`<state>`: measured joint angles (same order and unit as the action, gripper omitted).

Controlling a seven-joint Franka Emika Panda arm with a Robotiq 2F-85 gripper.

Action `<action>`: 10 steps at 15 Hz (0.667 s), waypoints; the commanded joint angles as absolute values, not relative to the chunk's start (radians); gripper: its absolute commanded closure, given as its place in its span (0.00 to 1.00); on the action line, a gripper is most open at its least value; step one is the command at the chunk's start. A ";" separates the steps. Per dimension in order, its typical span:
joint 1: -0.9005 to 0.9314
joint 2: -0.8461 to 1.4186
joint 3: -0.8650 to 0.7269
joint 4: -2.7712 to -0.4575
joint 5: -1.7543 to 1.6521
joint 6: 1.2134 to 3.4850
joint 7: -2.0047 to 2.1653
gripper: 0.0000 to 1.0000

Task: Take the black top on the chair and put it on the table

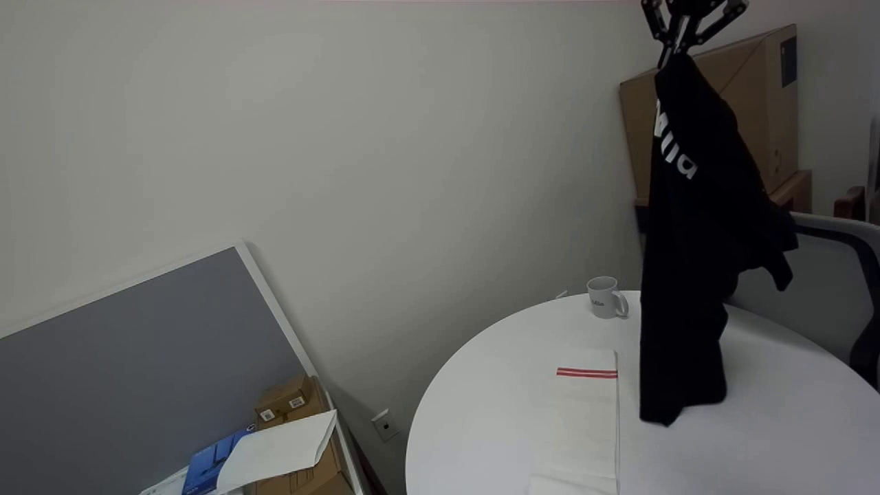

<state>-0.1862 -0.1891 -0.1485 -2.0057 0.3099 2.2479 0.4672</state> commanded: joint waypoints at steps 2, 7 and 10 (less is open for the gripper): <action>-0.182 -0.178 -0.131 -1.924 0.274 2.270 0.503 0.92; -0.191 -0.210 -0.140 -1.866 0.284 2.274 0.514 0.92; -0.195 -0.245 -0.151 -1.872 0.293 2.255 0.489 0.93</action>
